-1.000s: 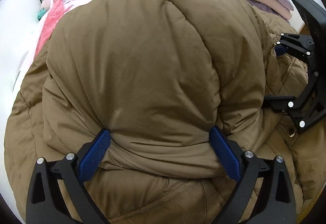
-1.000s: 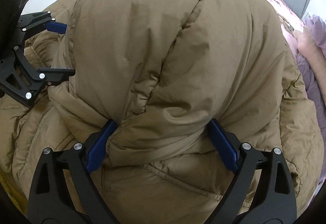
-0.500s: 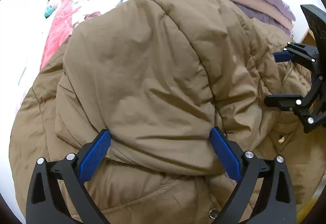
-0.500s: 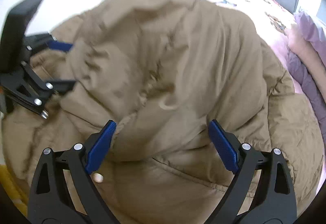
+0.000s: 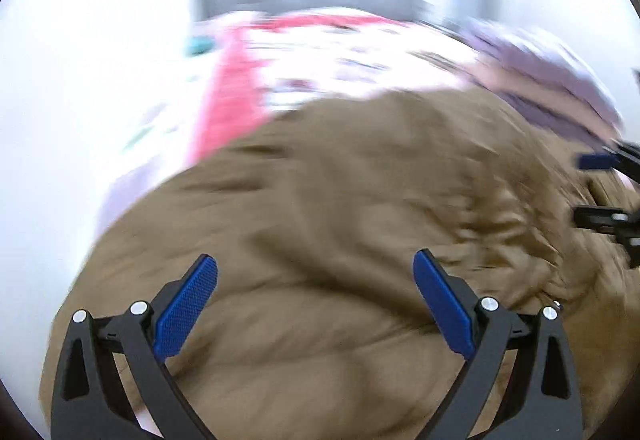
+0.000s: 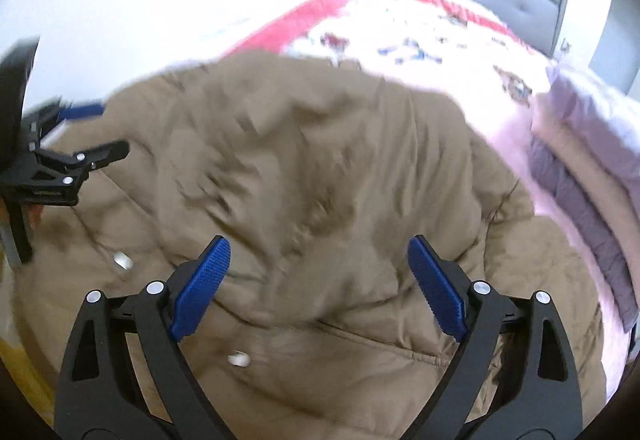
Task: Fold large clothes
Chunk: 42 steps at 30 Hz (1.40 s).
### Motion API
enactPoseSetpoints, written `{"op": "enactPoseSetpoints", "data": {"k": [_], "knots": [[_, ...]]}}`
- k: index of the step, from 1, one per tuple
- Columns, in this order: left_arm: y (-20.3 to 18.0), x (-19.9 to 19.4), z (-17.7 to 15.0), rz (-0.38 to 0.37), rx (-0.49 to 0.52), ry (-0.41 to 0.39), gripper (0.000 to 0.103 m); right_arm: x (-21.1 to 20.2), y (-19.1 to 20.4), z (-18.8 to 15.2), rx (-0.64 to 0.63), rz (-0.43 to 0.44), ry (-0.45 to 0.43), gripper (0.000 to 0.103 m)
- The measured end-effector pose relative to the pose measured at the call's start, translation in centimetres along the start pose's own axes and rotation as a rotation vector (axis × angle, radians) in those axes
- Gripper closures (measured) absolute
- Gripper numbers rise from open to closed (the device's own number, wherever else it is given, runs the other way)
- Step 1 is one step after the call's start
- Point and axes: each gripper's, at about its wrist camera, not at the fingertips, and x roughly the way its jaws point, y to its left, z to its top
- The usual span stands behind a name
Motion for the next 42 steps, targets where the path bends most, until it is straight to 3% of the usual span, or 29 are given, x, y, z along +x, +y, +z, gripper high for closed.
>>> {"op": "enactPoseSetpoints", "data": {"k": [3, 4, 6, 8, 11, 17, 22, 23, 25, 26, 27, 30, 34, 38, 42], "knots": [[6.0, -3.4, -2.1, 0.181, -0.257, -0.020, 0.006, -1.6, 1.4, 2.1, 0.052, 0.046, -0.046, 0.008], [8.4, -4.6, -3.4, 0.258, -0.380, -0.027, 0.006, -2.0, 1.9, 2.3, 0.073, 0.067, -0.046, 0.008], [12.5, -6.2, -6.5, 0.325, -0.627, -0.030, 0.006, -1.8, 3.3, 3.5, 0.118, 0.126, -0.014, 0.008], [16.5, -7.2, -10.6, 0.341, -0.932, -0.022, 0.006, -1.4, 5.0, 4.5, 0.136, 0.157, 0.011, 0.008], [19.3, -7.5, -15.2, 0.338, -1.209, -0.039, 0.006, -0.8, 7.7, 5.5, 0.133, 0.207, 0.030, 0.008], [22.8, -6.2, -24.0, 0.295, -1.783, -0.187, 0.006, 0.6, 12.9, 7.3, 0.055, 0.272, 0.092, 0.008], [25.0, -5.0, -27.8, 0.310, -2.004, -0.282, 0.006, 1.7, 15.7, 8.5, -0.024, 0.297, 0.126, 0.008], [25.3, -4.8, -28.2, 0.289, -2.019, -0.310, 0.006, 1.9, 16.2, 8.6, -0.036, 0.305, 0.133, 0.008], [26.2, -4.2, -29.2, 0.234, -2.065, -0.362, 0.018, 2.3, 16.6, 8.9, -0.049, 0.313, 0.143, 0.008], [26.4, -4.0, -29.3, 0.230, -2.077, -0.363, 0.033, 2.5, 16.9, 9.1, -0.052, 0.319, 0.153, 0.008], [26.6, -4.0, -29.4, 0.235, -2.083, -0.372, 0.054, 2.7, 17.1, 9.1, -0.052, 0.323, 0.160, 0.008], [26.3, -5.0, -27.8, 0.291, -1.978, -0.342, 0.086, 3.1, 17.1, 9.3, -0.042, 0.336, 0.176, 0.008], [25.3, -7.7, -22.8, 0.369, -1.796, -0.333, 0.095, 3.1, 16.8, 9.2, -0.037, 0.325, 0.178, 0.008], [23.8, -11.2, -15.1, 0.331, -1.554, -0.399, 0.096, 2.2, 14.6, 8.7, 0.004, 0.297, 0.163, 0.008], [20.8, -13.1, -4.4, 0.235, -1.216, -0.483, 0.096, 1.2, 11.2, 7.9, 0.096, 0.258, 0.147, 0.008]]}}
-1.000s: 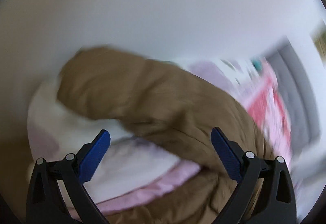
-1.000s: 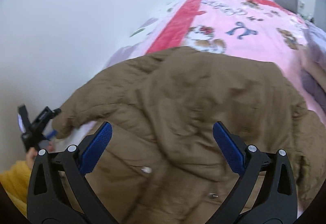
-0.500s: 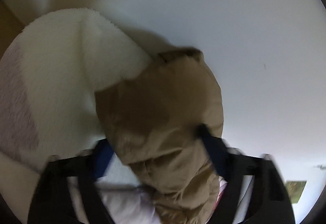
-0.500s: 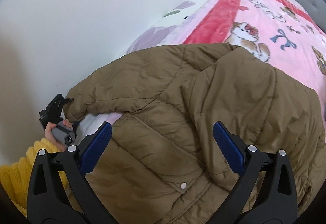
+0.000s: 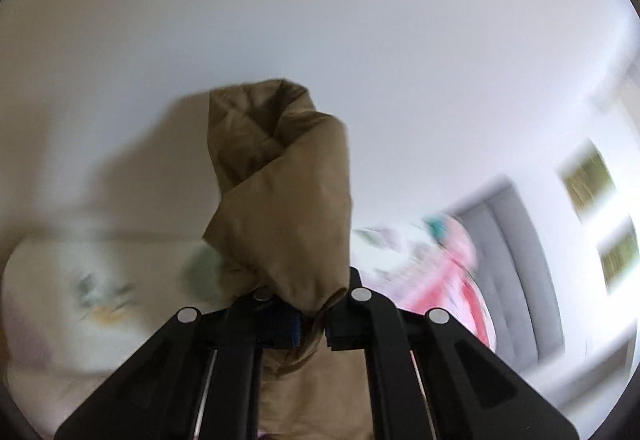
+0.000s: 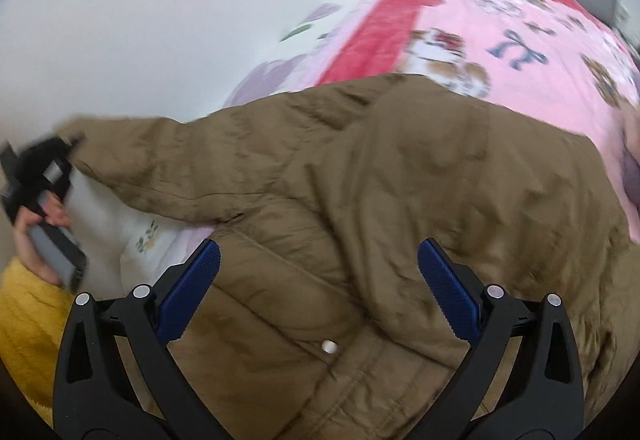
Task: Fold large clothes
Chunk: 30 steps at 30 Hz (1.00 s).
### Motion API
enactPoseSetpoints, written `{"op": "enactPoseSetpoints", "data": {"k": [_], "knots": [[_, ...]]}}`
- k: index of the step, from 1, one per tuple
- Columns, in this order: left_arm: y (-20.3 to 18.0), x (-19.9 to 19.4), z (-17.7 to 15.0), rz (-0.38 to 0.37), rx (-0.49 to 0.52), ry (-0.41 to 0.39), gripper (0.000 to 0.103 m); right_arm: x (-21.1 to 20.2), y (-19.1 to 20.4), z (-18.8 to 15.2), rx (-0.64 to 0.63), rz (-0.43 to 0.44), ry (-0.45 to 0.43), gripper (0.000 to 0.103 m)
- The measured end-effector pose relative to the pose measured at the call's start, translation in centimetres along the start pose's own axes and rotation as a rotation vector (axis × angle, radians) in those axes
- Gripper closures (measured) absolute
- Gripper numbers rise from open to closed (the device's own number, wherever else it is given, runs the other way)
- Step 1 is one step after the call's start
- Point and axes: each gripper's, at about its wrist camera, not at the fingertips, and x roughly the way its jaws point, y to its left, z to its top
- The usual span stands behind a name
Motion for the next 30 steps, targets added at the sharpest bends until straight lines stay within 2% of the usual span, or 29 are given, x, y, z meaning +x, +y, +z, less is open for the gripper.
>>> {"op": "enactPoseSetpoints", "data": {"k": [3, 6, 8, 10, 12, 14, 18, 20, 22, 23, 24, 26, 29, 30], "knots": [[-8.4, 0.6, -1.3, -0.153, 0.225, 0.040, 0.096, -2.2, -2.9, -0.8, 0.075, -0.055, -0.051, 0.008], [-16.8, 0.8, -6.8, -0.272, 0.474, 0.081, 0.096, -4.3, -5.8, -1.9, 0.140, -0.112, -0.104, 0.008], [-20.0, 0.9, -10.3, -0.340, 0.574, 0.130, 0.096, -5.4, -7.8, -2.8, 0.177, -0.154, -0.133, 0.008], [-24.0, 1.0, -15.7, -0.423, 0.684, 0.203, 0.096, -6.3, -9.9, -4.0, 0.217, -0.204, -0.151, 0.008], [-26.7, 1.2, -20.7, -0.472, 0.790, 0.267, 0.096, -7.2, -12.3, -5.4, 0.282, -0.256, -0.167, 0.008], [-28.6, 0.8, -27.2, -0.485, 0.964, 0.317, 0.096, -8.4, -14.8, -7.3, 0.376, -0.294, -0.197, 0.008], [-29.1, 1.0, -36.0, -0.526, 1.147, 0.417, 0.096, -10.0, -18.7, -9.9, 0.570, -0.305, -0.276, 0.008], [-28.1, 0.6, -40.0, -0.528, 1.226, 0.487, 0.096, -10.4, -19.7, -10.3, 0.596, -0.302, -0.307, 0.008], [-26.2, 0.0, -42.8, -0.542, 1.300, 0.511, 0.096, -10.6, -20.4, -10.3, 0.593, -0.294, -0.325, 0.008], [-25.6, 0.9, -43.8, -0.542, 1.346, 0.534, 0.096, -10.6, -20.7, -10.0, 0.584, -0.272, -0.335, 0.008], [-23.5, -0.4, -44.0, -0.538, 1.383, 0.535, 0.096, -10.4, -20.8, -9.4, 0.573, -0.239, -0.345, 0.008], [-22.7, -0.4, -44.3, -0.559, 1.456, 0.489, 0.096, -9.8, -21.1, -8.1, 0.524, -0.128, -0.360, 0.008], [-22.2, 0.2, -43.8, -0.602, 1.485, 0.473, 0.093, -7.9, -21.3, -5.5, 0.446, -0.004, -0.328, 0.008], [-21.2, -0.3, -43.0, -0.606, 1.492, 0.469, 0.092, -6.8, -21.2, -4.5, 0.418, 0.052, -0.298, 0.016]]}}
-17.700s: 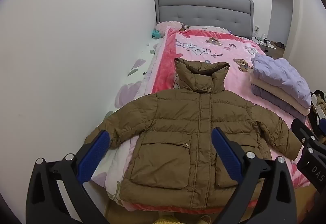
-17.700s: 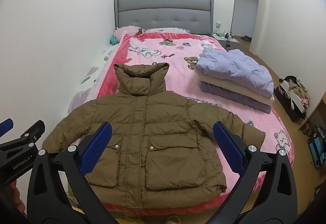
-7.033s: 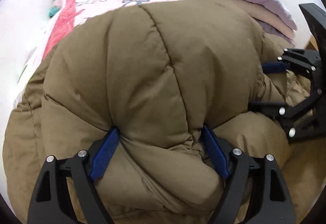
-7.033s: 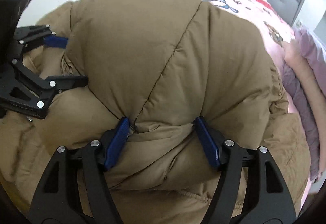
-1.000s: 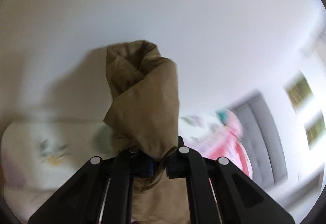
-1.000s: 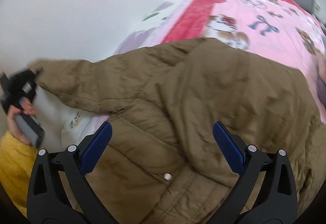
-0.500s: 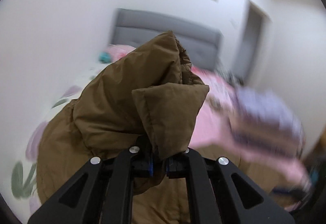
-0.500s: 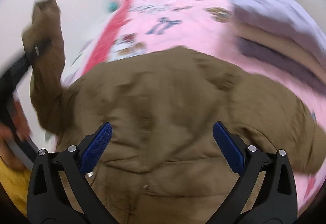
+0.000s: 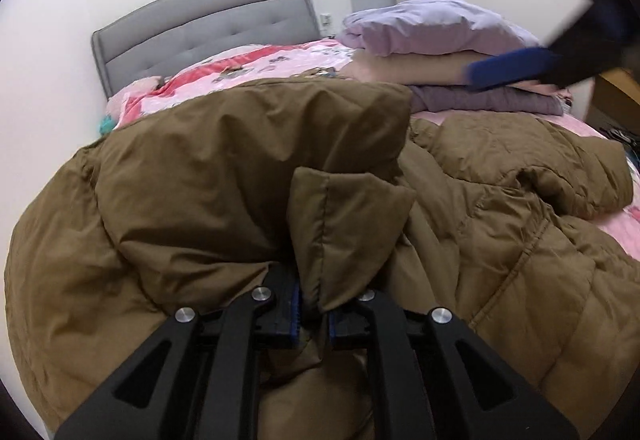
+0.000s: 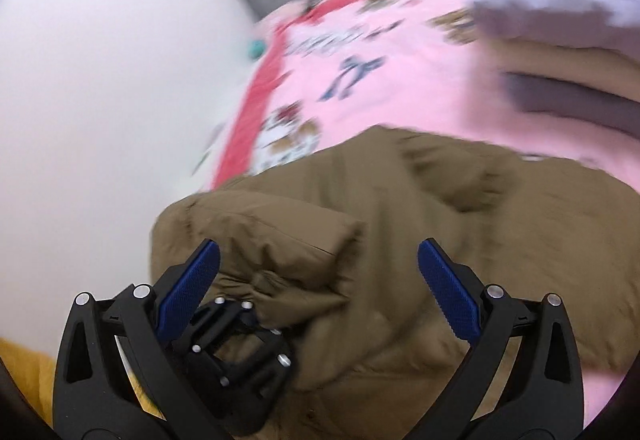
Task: Fold large clothes
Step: 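Lay the sleeve across the jacket with the left gripper while the right gripper grasps the hem, then open both grippers and release the jacket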
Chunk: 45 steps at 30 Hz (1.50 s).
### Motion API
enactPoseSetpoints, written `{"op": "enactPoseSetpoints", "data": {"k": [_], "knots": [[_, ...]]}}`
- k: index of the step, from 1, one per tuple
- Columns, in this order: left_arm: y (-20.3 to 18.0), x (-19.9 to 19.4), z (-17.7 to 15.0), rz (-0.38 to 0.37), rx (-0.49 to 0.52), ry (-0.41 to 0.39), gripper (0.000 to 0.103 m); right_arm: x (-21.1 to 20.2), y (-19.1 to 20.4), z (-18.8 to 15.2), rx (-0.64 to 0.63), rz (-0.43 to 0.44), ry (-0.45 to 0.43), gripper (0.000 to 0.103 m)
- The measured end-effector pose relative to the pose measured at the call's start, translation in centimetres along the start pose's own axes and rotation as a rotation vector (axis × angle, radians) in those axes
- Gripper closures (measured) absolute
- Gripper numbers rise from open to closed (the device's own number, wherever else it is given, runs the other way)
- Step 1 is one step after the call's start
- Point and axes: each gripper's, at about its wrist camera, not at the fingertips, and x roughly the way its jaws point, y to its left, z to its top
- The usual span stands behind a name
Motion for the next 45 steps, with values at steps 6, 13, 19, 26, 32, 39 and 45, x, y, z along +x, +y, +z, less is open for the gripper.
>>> {"op": "enactPoseSetpoints", "data": {"k": [6, 13, 19, 26, 32, 39, 45], "knots": [[0.9, -1.7, -2.4, 0.024, 0.024, 0.000, 0.086, 2.7, 1.1, 0.3, -0.033, 0.123, 0.108, 0.044], [-1.3, -2.6, -3.0, 0.065, 0.152, -0.042, 0.086, 4.1, 0.5, 2.8, 0.048, 0.207, 0.152, 0.093], [-3.9, -2.7, -1.4, 0.077, 0.261, -0.087, 0.087, 4.5, 3.6, 7.0, -0.185, 0.094, 0.255, 0.094], [-4.7, 1.0, -0.7, 0.043, 0.225, 0.045, 0.086, 8.9, 0.3, 7.0, -0.226, -0.105, 0.344, 0.094], [-3.3, -2.7, -1.9, 0.009, 0.272, 0.027, 0.064, 8.8, -1.9, 5.4, -0.125, -0.096, 0.304, 0.094], [9.4, -7.6, -2.6, 0.084, -0.017, 0.092, 0.047, 4.4, 1.3, 6.3, -0.227, -0.136, 0.231, 0.094], [22.7, -4.5, -3.2, 0.160, -0.318, 0.257, 0.046, 6.3, 2.4, 6.5, -0.243, -0.125, 0.297, 0.094]]}}
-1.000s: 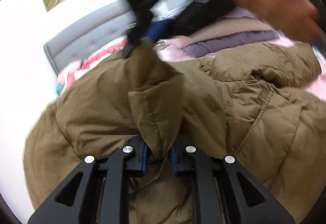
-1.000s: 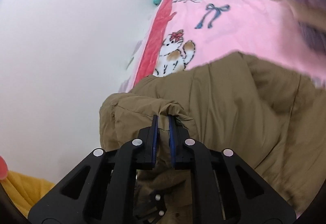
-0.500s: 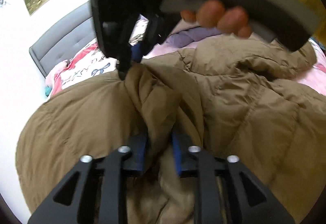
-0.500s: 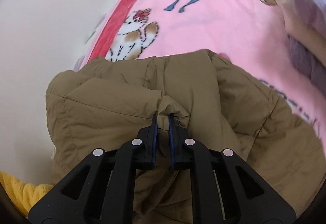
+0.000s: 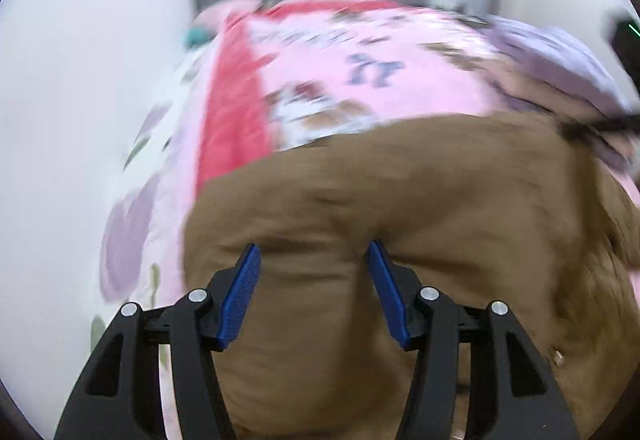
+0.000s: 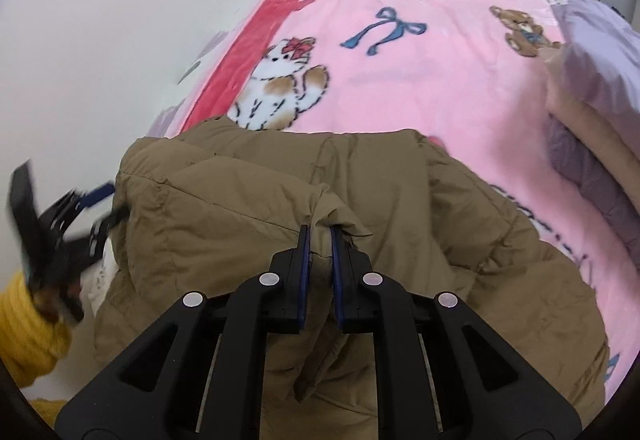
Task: Fold large clothes
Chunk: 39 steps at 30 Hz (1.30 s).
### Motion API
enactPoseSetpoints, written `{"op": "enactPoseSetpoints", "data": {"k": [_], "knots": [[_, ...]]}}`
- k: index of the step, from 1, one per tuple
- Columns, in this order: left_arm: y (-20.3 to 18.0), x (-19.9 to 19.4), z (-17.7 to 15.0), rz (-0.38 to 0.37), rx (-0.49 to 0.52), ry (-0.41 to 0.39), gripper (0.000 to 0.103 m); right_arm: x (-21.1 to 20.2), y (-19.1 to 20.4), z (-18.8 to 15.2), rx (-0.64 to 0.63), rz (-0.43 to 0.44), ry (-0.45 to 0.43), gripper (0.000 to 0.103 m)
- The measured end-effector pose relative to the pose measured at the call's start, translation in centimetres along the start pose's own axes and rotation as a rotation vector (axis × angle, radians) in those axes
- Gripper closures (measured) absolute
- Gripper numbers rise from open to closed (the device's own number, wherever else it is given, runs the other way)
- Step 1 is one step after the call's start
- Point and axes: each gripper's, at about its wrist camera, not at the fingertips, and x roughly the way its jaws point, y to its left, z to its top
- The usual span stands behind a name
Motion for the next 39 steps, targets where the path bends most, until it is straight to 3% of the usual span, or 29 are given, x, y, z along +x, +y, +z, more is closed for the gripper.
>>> {"op": "enactPoseSetpoints", "data": {"k": [2, 4, 8, 13, 16, 20, 23, 25, 27, 29, 33, 39], "knots": [[2.2, 1.9, 0.6, -0.020, -0.044, 0.046, 0.046, 1.0, 0.3, 0.3, 0.005, 0.015, 0.032, 0.093], [2.6, 3.3, 0.9, -0.019, -0.051, 0.080, 0.046, 2.5, 1.0, 0.3, -0.027, -0.029, 0.053, 0.093], [1.6, 6.0, 0.1, -0.024, 0.012, 0.108, 0.044, 4.9, 0.2, -0.5, -0.026, -0.090, 0.083, 0.089], [1.2, 6.6, -0.8, -0.051, 0.049, 0.083, 0.044, 7.4, -1.0, -1.9, 0.012, -0.113, 0.091, 0.089], [0.9, 5.7, -1.0, -0.023, 0.064, 0.078, 0.040, 7.5, -0.3, -2.1, -0.009, -0.140, 0.081, 0.087], [0.9, 2.5, -1.6, 0.037, 0.064, -0.011, 0.033, 3.9, 1.0, -3.3, -0.017, -0.184, -0.045, 0.065], [0.3, -1.3, -2.6, 0.034, 0.048, -0.139, 0.027, -0.2, 3.7, -5.5, -0.109, -0.126, -0.234, 0.065], [-0.6, -2.3, -3.0, 0.025, 0.061, -0.156, 0.026, -1.1, 6.3, -7.2, -0.230, -0.094, -0.291, 0.067], [-1.8, -1.5, -3.8, -0.001, 0.087, -0.121, 0.026, 0.9, 8.6, -8.5, -0.329, -0.190, -0.213, 0.067], [-2.8, -0.4, -4.6, -0.008, 0.119, -0.094, 0.026, 3.4, 8.9, -9.5, -0.343, -0.242, -0.134, 0.068], [-4.5, 1.1, -6.3, 0.012, 0.196, -0.077, 0.026, 5.9, 7.8, -11.1, -0.345, -0.318, -0.139, 0.063], [-4.9, 1.8, -6.5, 0.036, 0.177, -0.059, 0.026, 6.5, 7.9, -11.4, -0.332, -0.340, -0.134, 0.059]]}}
